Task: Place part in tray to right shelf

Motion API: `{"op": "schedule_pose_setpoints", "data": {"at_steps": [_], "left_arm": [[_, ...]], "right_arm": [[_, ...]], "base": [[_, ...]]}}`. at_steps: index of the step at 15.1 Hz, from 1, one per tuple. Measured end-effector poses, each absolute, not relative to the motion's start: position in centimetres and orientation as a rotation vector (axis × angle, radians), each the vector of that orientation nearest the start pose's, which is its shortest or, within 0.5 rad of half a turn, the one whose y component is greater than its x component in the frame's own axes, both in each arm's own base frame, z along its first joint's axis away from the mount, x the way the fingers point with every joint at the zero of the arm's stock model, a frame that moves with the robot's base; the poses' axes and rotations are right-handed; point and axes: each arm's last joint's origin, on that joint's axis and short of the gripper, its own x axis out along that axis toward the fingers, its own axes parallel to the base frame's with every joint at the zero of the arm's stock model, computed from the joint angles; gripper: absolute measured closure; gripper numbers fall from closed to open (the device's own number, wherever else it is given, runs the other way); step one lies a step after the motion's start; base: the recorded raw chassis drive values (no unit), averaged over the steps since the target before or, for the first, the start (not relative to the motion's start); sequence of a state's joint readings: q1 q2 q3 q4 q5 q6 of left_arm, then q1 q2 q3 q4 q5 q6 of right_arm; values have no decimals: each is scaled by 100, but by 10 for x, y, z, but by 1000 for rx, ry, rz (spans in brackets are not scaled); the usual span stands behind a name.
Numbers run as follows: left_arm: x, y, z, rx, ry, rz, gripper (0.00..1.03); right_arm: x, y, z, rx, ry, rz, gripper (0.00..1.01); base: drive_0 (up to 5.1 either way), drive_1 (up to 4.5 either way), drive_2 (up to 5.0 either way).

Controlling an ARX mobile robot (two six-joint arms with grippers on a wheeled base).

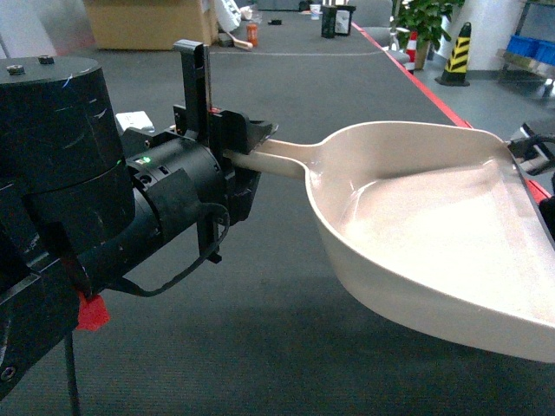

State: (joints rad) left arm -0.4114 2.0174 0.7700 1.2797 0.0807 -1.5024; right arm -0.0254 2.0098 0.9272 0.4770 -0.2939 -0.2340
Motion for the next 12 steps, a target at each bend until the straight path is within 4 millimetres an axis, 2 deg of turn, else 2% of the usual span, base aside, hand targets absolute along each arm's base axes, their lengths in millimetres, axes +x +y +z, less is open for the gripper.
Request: {"op": "schedule_pose_setpoints", "data": {"at_steps": [4,7,8,9,11,12], "left_arm": [[334,-148,132,-1467,335,-414,89],[334,-147,131,-1456,336,-405,89],[334,-148,131,-1458,337,-413,89],[334,-148,131,-1461,341,-422,89],[334,-148,131,-1462,341,-422,89],[334,-148,131,-1462,341,-421,89]], "right_arm": [[410,15,93,-158,536,330,3],[413,17,83,-151,542,265,36],[409,12,84,-123,523,231,53],[386,-3,91,-96,521,173,54],[359,-31,116,-81,484,79,54],[349,-38,126,-75,469,53,54]], "base": [[0,0,0],[0,0,0],[0,0,0],[0,0,0],[0,0,0],[0,0,0]]}}
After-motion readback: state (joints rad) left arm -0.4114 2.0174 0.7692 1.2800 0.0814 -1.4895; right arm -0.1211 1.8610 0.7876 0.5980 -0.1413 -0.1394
